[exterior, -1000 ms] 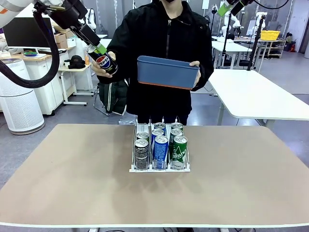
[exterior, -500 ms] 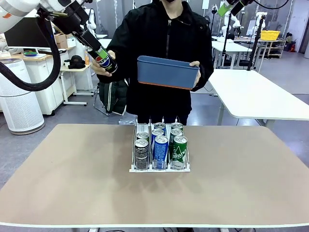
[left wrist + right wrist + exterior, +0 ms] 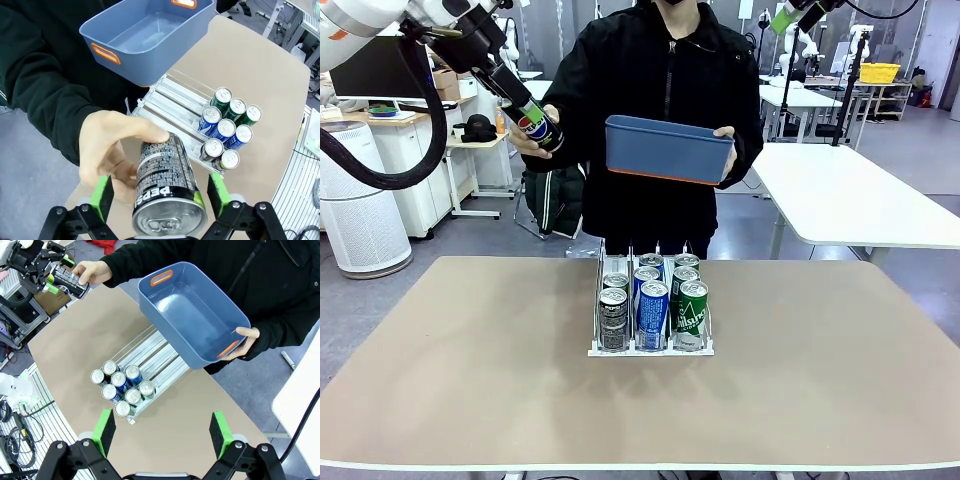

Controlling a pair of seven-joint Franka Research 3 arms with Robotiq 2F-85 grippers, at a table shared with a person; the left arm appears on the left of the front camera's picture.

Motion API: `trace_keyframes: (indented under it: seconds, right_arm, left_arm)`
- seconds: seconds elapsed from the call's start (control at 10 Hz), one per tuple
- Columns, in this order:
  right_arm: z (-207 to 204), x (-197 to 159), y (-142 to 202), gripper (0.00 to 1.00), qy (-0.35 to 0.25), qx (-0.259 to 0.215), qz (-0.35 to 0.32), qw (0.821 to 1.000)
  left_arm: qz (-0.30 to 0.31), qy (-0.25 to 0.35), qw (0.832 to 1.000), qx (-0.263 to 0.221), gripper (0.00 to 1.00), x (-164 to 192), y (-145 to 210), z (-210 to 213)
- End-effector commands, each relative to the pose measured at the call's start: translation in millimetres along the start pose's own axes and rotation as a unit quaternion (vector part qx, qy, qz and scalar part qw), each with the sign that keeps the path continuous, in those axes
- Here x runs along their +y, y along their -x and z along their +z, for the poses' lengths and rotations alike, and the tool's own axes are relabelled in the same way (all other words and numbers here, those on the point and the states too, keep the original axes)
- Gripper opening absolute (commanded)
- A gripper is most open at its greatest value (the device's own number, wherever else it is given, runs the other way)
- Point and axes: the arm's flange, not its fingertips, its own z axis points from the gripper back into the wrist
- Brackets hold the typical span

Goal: Fill the beverage cans into the dispenser.
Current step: Pick up the Pepsi coke handed by the human.

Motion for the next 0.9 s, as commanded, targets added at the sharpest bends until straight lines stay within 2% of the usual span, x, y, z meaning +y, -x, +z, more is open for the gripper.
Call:
trace_keyframes:
  seconds: [0.0,0.4,0.5,0.6,0.7,0.8]
  right_arm:
    - [-0.2,0.7,2.1,1.0,-0.001,0.002,-0.001,1.0]
    - [-0.2,0.7,2.1,1.0,-0.001,0.002,-0.001,1.0]
    - [-0.2,0.7,2.1,1.0,-0.001,0.002,-0.001,1.0]
    - [-0.2,0.7,2.1,1.0,-0.001,0.002,-0.001,1.0]
    - [-0.2,0.7,2.1,1.0,-0.001,0.002,-0.001,1.0]
    - [-0.2,0.7,2.1,1.0,-0.001,0.002,-0.001,1.0]
  left_arm:
    - [0.002,0.003,1.0,0.001,1.0,1.6,2.5,0.8]
    - [-0.001,0.0,1.0,0.0,1.0,-0.9,-0.7,-0.3]
    - [-0.003,0.0,1.0,0.002,0.41,-2.0,-1.5,-0.9]
    - [-0.004,-0.003,1.0,0.001,0.41,-1.8,-1.4,-0.6]
    - [-0.003,-0.003,1.0,0.001,0.0,-0.5,0.2,0.5]
    - [0.0,-0.004,1.0,0.002,0.0,-0.7,0.7,0.8]
